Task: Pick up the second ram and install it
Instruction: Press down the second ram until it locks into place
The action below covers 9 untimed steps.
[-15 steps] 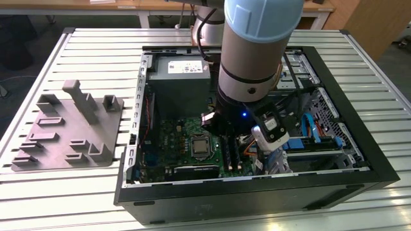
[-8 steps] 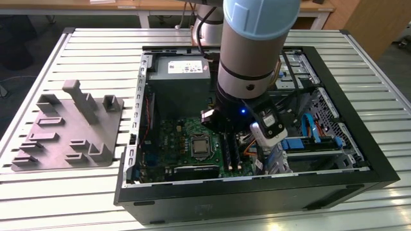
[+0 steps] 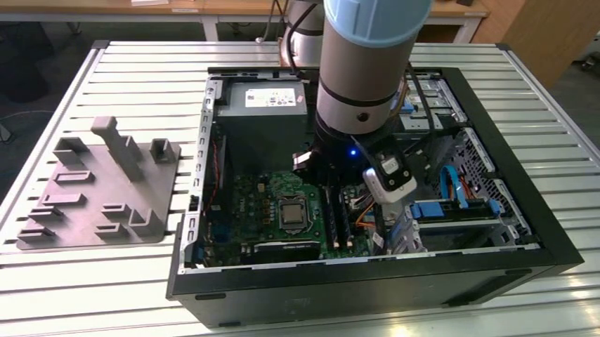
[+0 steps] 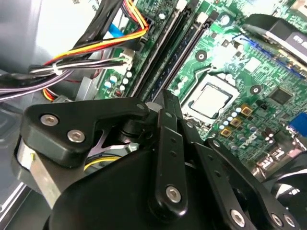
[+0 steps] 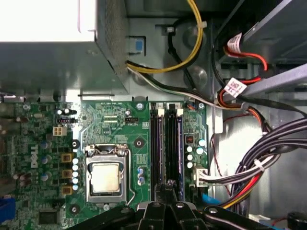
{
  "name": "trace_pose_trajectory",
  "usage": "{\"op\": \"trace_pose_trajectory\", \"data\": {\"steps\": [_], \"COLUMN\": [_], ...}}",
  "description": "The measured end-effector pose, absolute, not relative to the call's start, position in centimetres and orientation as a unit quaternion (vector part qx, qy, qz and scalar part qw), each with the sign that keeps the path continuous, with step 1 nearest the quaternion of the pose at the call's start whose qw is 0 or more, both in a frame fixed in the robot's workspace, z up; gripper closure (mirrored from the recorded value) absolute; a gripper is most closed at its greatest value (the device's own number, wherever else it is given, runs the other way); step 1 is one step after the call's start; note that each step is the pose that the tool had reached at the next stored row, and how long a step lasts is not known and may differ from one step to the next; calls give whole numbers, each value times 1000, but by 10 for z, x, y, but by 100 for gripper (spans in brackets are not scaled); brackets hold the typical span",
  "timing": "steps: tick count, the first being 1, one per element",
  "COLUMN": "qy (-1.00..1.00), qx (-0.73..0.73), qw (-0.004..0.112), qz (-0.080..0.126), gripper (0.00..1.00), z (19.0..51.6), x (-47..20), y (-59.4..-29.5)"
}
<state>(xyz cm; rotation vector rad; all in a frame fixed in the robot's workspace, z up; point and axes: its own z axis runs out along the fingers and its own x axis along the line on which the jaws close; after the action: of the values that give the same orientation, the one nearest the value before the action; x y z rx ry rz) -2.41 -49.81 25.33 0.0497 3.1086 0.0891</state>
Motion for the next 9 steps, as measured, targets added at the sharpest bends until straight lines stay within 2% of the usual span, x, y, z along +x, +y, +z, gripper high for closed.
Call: {"op": "trace_pose_trajectory", "data": {"steps": [9], "qy": [999], "qx": [16], "qw": [16], "qz": [29], "gripper": [90], "z": [255], "x": [-24], "y": [-498]}}
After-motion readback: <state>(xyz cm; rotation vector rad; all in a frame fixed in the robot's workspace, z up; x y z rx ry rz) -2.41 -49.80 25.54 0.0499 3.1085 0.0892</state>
